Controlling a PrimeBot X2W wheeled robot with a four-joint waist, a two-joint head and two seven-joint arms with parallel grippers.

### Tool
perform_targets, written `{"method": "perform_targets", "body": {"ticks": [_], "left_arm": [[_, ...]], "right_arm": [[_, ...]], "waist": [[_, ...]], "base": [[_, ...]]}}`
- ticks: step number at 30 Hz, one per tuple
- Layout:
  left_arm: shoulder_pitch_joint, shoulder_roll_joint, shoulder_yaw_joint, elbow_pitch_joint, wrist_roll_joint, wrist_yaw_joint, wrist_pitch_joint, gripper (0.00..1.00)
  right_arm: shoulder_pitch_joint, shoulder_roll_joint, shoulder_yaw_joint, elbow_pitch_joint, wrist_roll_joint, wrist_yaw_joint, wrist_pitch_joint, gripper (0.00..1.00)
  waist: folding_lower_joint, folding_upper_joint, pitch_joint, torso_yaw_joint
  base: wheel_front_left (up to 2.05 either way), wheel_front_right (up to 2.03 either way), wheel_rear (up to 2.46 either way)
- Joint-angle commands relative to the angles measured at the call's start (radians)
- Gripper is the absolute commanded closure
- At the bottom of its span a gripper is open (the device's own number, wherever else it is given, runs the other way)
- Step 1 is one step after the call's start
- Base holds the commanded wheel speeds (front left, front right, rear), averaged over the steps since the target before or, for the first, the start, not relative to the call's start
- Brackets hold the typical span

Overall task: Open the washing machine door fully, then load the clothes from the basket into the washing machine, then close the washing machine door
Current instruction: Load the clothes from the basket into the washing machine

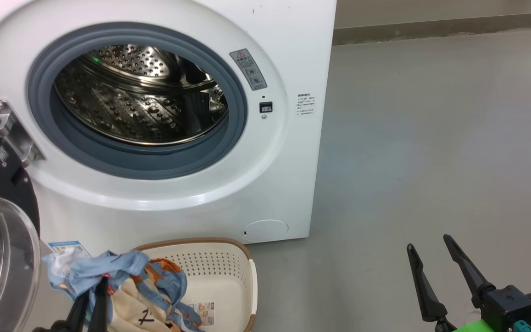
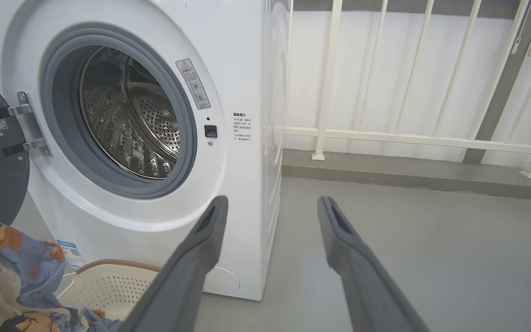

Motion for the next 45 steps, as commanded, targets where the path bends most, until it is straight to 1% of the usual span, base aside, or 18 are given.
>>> {"method": "perform_targets", "body": {"ticks": [1,19,27,30,34,39,45], "left_arm": [[-0.026,0.021,0.037,-0.033,-0.001,0.012,-0.003,1.0],[-0.034,0.02,0.027,-0.015,-0.013,0.021,-0.003,1.0],[-0.075,0.018,0.012,0.017,-0.02,0.008,0.003,1.0],[-0.119,0.012,0.005,0.045,-0.027,-0.005,0.001,1.0],[-0.209,-0.001,-0.006,0.108,-0.041,-0.033,-0.008,1.0],[-0.36,-0.017,-0.011,0.233,-0.06,-0.072,-0.016,1.0],[-0.56,-0.019,-0.004,0.389,-0.075,-0.115,-0.027,1.0]], "right_arm": [[-0.012,-0.005,0.022,-0.028,0.004,0.002,0.0,0.0],[-0.013,-0.005,0.026,-0.028,0.009,0.002,0.0,0.0],[-0.019,-0.005,0.037,-0.035,0.012,0.002,-0.001,0.0],[-0.028,-0.005,0.036,-0.041,0.012,0.002,-0.003,0.0],[-0.049,-0.005,0.037,-0.054,0.011,0.002,-0.008,0.0],[-0.083,-0.005,0.042,-0.064,0.013,0.002,-0.018,0.0],[-0.134,-0.005,0.048,-0.076,0.025,0.002,-0.038,0.0]], "waist": [[0.0,0.0,-0.001,0.001],[0.0,0.0,-0.001,-0.003],[0.0,0.0,0.023,-0.011],[0.0,0.0,0.055,-0.017],[0.0,0.0,0.115,-0.03],[0.0,0.0,0.211,-0.058],[0.0,0.0,0.338,-0.105]], "base": [[0.0,0.0,0.0],[0.0,0.0,0.0],[0.0,0.0,0.0],[0.0,0.0,0.0],[0.0,0.0,0.0],[0.0,0.0,0.0],[0.0,0.0,0.0]]}}
